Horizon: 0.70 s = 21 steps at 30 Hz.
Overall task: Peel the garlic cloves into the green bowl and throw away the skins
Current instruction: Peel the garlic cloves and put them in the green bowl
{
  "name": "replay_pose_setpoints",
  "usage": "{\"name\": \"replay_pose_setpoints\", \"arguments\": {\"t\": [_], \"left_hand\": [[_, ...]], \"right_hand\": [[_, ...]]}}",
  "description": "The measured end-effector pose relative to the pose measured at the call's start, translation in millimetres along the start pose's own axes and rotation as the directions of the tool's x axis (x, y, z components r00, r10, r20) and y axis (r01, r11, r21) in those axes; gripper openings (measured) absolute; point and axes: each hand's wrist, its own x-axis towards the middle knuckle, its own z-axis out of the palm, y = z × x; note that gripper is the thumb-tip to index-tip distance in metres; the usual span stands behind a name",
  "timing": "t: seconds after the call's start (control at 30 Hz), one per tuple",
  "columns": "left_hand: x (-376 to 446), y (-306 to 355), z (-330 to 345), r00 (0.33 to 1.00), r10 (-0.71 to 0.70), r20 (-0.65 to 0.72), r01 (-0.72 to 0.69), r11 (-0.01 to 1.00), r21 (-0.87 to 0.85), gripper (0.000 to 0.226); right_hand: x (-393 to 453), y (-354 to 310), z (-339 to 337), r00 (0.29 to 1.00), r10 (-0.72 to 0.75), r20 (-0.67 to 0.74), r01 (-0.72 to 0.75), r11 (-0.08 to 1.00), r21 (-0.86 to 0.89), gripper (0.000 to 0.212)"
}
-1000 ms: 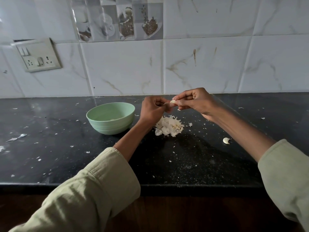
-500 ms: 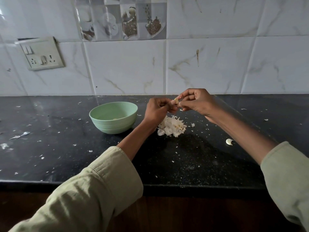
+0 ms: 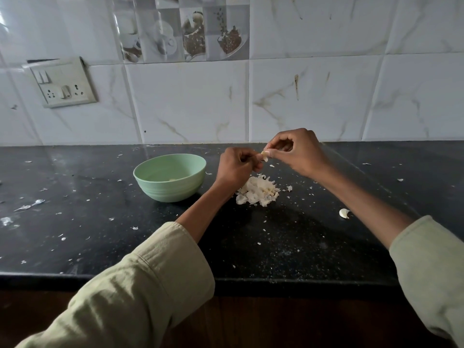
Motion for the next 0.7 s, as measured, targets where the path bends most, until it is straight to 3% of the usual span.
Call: {"name": "replay_pose_setpoints", "arguments": {"t": [0.57, 0.7], "left_hand": [[-9.6, 12.2, 4.6, 0.997, 0.074, -0.038, -0.066, 0.982, 0.177, 0.019], [-9.8, 14.5, 3.6, 0.996, 0.064, -0.069, -0.055, 0.991, 0.118, 0.016]], "right_hand": [[-6.3, -9.8, 13.0, 0.992, -0.039, -0.117, 0.019, 0.985, -0.169, 0.012], [-6.0, -8.3, 17.0, 0.984, 0.049, -0.171, -0.064, 0.994, -0.084, 0.012]]}}
